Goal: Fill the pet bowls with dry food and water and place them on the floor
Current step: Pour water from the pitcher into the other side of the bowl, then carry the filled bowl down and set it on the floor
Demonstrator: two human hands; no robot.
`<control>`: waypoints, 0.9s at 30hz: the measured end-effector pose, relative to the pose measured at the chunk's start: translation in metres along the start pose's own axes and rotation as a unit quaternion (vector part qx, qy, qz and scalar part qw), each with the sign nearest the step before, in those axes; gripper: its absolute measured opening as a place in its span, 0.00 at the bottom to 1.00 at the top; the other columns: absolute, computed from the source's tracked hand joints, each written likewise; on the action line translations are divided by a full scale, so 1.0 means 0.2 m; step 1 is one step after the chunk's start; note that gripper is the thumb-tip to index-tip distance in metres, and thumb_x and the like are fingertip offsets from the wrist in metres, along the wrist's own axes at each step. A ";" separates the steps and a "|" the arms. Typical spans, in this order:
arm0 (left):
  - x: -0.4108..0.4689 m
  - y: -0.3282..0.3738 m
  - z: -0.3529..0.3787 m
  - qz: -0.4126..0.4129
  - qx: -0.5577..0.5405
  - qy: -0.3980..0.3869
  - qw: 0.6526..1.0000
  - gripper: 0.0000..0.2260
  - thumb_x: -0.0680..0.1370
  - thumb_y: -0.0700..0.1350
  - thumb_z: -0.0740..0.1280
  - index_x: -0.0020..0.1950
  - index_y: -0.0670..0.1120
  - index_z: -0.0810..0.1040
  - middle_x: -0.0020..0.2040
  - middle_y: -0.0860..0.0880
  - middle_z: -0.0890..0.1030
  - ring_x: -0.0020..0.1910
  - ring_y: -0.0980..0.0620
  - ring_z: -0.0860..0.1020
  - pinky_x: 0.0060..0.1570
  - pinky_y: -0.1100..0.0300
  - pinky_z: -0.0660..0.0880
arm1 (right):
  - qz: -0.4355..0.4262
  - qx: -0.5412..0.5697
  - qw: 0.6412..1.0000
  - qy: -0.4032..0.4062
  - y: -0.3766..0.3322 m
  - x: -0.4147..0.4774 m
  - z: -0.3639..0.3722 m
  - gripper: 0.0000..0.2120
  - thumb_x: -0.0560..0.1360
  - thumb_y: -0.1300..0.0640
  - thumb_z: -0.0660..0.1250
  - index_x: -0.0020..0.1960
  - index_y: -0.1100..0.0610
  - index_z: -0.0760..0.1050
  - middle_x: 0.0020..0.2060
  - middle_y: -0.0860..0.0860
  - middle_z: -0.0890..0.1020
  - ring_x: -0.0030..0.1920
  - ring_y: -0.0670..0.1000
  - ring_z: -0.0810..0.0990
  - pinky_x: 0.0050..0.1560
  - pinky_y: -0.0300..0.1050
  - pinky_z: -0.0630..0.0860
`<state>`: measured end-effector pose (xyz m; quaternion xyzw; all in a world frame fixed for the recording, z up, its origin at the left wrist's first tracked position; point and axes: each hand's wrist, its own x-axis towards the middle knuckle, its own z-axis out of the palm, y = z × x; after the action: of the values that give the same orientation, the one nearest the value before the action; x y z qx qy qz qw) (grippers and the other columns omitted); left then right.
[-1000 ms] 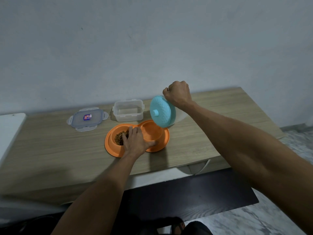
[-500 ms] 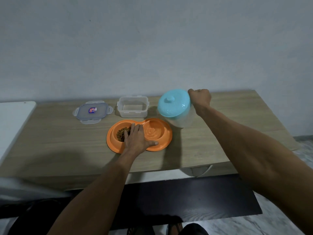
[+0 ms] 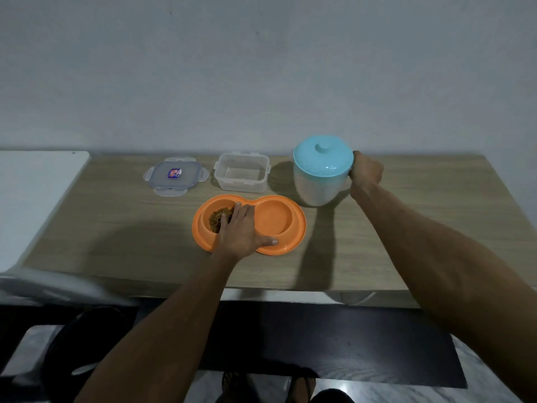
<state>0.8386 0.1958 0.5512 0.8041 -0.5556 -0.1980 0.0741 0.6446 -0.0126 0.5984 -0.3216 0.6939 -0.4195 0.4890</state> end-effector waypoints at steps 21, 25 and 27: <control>-0.02 -0.03 -0.02 0.026 0.012 0.019 0.999 0.49 0.69 0.70 0.66 0.79 0.44 0.51 0.79 0.45 0.56 0.79 0.43 0.49 0.73 0.34 0.49 | 0.009 0.010 0.989 0.147 0.11 -0.18 -0.05 0.27 0.77 0.45 0.54 0.62 0.64 0.76 0.60 0.62 0.80 0.60 0.63 0.78 0.61 0.56 0.75; -0.02 -0.16 -0.09 -0.013 -0.073 0.100 0.992 0.45 0.72 0.71 0.59 0.78 0.42 0.54 0.78 0.42 0.57 0.78 0.43 0.54 0.73 0.37 0.54 | 0.038 -0.057 0.991 0.114 0.26 -0.36 -0.03 0.30 0.75 0.43 0.61 0.69 0.63 0.71 0.65 0.61 0.76 0.63 0.63 0.76 0.62 0.54 0.73; -0.02 -0.24 -0.14 -0.061 -0.088 0.128 0.986 0.42 0.75 0.67 0.59 0.77 0.40 0.55 0.77 0.40 0.60 0.76 0.41 0.57 0.72 0.40 0.58 | 0.052 -0.077 0.994 0.060 0.36 -0.44 0.02 0.35 0.70 0.39 0.64 0.67 0.63 0.72 0.62 0.59 0.78 0.59 0.62 0.79 0.60 0.54 0.77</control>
<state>0.8902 0.2137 0.5605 0.8457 -0.4717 -0.1459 0.2023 0.6733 0.0933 0.5695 -0.2964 0.7681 -0.3574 0.4409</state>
